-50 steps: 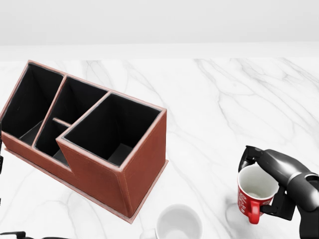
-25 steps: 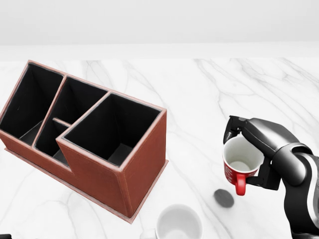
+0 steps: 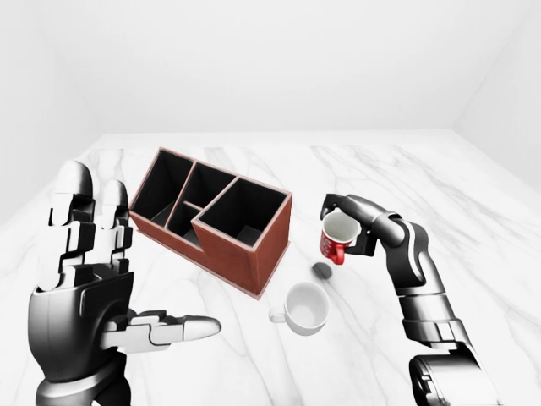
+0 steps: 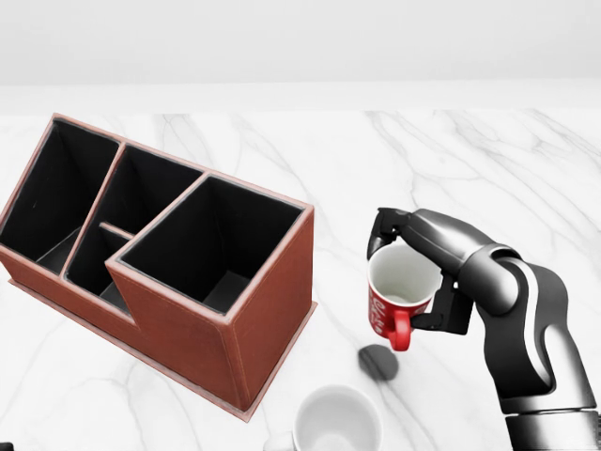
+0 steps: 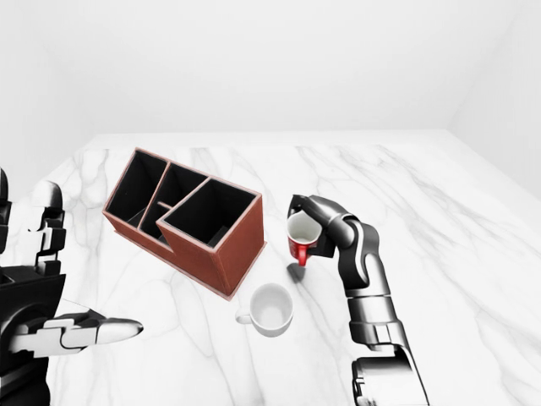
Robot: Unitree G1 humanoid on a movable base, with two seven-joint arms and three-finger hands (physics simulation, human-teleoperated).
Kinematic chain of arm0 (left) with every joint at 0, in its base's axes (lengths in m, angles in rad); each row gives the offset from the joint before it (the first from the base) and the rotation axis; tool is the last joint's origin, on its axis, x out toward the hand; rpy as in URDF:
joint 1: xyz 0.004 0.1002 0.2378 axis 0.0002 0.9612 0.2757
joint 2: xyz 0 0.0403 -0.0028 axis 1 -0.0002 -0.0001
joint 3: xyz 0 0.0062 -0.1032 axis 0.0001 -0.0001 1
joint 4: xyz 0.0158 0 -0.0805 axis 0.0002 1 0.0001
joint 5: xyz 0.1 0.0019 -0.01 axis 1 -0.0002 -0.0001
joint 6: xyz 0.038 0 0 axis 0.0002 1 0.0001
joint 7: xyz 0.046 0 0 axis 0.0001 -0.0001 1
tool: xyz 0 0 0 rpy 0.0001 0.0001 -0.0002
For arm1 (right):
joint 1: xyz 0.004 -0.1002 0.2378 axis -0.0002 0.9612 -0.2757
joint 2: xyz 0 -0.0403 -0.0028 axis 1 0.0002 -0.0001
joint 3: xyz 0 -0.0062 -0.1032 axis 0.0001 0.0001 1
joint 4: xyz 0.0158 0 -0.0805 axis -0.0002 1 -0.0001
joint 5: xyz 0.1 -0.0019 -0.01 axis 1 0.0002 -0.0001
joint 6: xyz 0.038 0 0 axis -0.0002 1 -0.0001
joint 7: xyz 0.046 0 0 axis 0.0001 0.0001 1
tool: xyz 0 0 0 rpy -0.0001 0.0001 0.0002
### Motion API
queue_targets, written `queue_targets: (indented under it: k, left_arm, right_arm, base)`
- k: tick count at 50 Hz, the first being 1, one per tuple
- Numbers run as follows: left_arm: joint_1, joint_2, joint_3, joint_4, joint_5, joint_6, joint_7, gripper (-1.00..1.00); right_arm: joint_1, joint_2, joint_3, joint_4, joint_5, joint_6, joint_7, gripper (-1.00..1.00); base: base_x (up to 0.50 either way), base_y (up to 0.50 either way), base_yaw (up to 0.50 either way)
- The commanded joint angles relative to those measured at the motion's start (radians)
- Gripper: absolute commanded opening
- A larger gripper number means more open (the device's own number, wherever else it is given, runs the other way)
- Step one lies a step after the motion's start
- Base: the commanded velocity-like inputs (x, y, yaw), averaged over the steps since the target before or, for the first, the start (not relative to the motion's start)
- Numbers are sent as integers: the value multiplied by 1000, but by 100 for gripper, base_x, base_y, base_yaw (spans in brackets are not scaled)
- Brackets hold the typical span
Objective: Pick up the red mug and place it to the right of the caddy.
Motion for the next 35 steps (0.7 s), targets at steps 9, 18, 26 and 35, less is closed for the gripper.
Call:
queue_targets:
  k: [9, 18, 26, 35]
  left_arm:
    - [-4, -5, 23, -17, -13, 0, -11, 100]
    - [-2, -6, 19, -13, -8, 0, -14, 100]
    - [-5, -5, 21, -10, -11, 0, -14, 100]
    - [-11, -3, 24, -3, -13, 0, -11, 100]
  right_arm:
    - [-66, 48, 42, 204, 79, 0, -94, -100]
    - [-122, 48, 40, 284, 115, 0, -157, -100]
    - [-133, 54, 52, 330, 133, 0, -196, -100]
    - [-130, 61, 66, 400, 139, 0, -234, -100]
  base:
    - [0, 0, 0]
    - [0, 0, 0]
    - [0, 0, 0]
    - [0, 0, 0]
